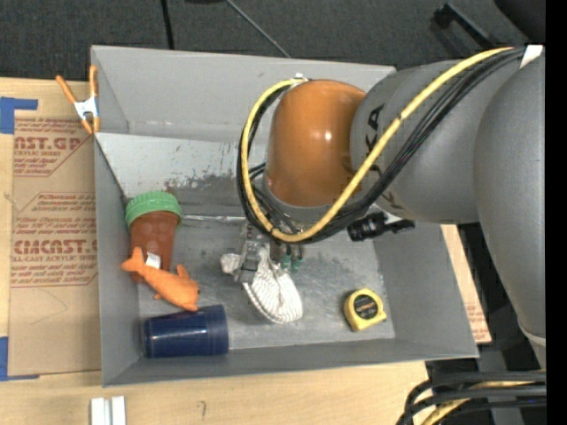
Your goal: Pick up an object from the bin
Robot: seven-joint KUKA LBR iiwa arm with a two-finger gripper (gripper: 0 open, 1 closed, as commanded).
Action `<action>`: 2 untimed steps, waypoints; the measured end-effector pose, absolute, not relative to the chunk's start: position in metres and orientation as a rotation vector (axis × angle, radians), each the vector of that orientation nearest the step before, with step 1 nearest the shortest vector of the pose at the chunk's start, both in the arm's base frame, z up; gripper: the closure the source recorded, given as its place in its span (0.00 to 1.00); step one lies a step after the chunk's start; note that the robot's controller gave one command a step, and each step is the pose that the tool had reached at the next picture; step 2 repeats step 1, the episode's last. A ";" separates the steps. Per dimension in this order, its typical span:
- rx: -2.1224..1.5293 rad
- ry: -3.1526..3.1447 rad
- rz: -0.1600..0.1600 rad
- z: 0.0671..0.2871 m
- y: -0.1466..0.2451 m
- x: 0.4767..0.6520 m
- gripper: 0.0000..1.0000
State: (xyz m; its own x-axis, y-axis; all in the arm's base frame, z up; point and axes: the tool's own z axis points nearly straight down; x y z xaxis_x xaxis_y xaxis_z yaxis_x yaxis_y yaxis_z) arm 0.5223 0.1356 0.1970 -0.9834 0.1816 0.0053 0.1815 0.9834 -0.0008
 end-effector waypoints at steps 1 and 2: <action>-0.274 -3.128 -0.002 0.255 0.127 0.533 1.00; -0.274 -3.128 -0.002 0.255 0.127 0.533 1.00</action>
Offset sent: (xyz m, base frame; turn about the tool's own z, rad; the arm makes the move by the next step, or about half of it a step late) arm 0.0115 -0.0169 0.1085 0.0078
